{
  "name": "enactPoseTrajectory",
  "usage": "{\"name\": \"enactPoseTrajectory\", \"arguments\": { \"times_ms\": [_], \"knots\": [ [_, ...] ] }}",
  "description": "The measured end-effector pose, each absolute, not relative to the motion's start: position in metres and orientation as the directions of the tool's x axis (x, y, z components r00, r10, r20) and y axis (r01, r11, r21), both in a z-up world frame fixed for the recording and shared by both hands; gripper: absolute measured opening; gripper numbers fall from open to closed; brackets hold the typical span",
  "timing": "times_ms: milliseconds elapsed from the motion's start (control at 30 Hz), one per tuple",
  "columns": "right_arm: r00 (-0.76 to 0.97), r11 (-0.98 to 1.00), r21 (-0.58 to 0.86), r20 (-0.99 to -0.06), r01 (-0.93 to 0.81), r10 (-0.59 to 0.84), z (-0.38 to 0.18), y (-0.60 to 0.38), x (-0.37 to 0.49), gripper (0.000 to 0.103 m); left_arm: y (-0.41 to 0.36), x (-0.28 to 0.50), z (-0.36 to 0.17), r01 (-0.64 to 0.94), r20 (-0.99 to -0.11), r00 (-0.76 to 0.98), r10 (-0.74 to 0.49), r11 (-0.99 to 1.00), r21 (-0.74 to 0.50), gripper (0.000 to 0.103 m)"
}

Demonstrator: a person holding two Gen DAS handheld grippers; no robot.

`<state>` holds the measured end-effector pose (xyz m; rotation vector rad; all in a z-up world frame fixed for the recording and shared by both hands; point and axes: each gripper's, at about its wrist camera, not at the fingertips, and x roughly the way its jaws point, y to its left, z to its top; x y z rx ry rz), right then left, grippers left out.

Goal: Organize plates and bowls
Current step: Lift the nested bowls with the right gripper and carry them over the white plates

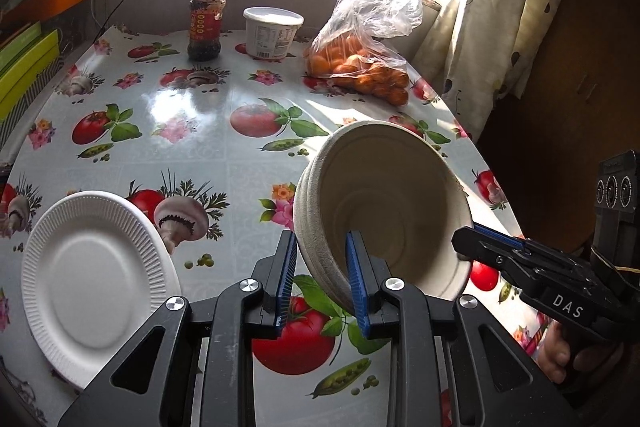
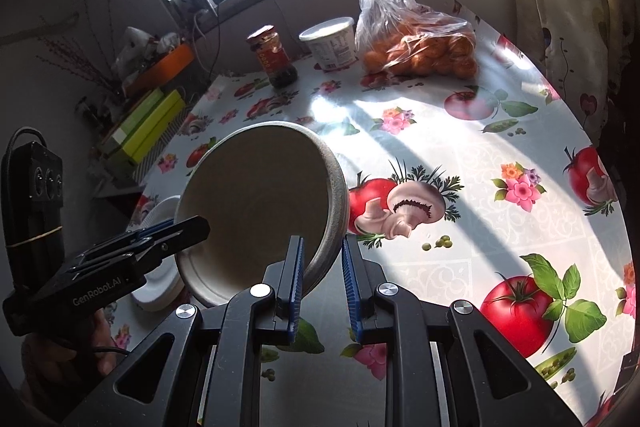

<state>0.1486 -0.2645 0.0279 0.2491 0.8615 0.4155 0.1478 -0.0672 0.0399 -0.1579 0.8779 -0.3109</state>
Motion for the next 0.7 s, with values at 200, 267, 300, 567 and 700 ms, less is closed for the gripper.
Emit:
{"name": "enactPoseTrajectory", "arguments": {
  "times_ms": [200, 267, 300, 567, 700],
  "knots": [
    [0.566, 0.883, 0.367, -0.677, -0.293, 0.469, 0.033, -0.246, 0.151, 0.019, -0.051, 0.143, 0.043, 0.168, -0.726, 0.616, -0.305, 0.952, -0.256, 0.026],
    [0.562, 0.879, 0.365, -0.677, -0.306, 0.476, 0.034, -0.241, 0.152, 0.019, -0.045, 0.141, 0.043, 0.156, -0.727, 0.62, -0.296, 0.954, -0.255, 0.026],
    [0.559, 0.878, 0.364, -0.677, -0.312, 0.479, 0.035, -0.238, 0.153, 0.019, -0.042, 0.14, 0.043, 0.149, -0.727, 0.621, -0.292, 0.955, -0.256, 0.026],
    [0.536, 0.861, 0.356, -0.676, -0.362, 0.505, 0.038, -0.214, 0.157, 0.019, -0.019, 0.13, 0.045, 0.095, -0.721, 0.641, -0.264, 0.959, -0.266, 0.026],
    [0.521, 0.85, 0.354, -0.676, -0.39, 0.52, 0.039, -0.201, 0.16, 0.019, -0.007, 0.126, 0.044, 0.061, -0.722, 0.648, -0.244, 0.961, -0.27, 0.026]
  ]
}}
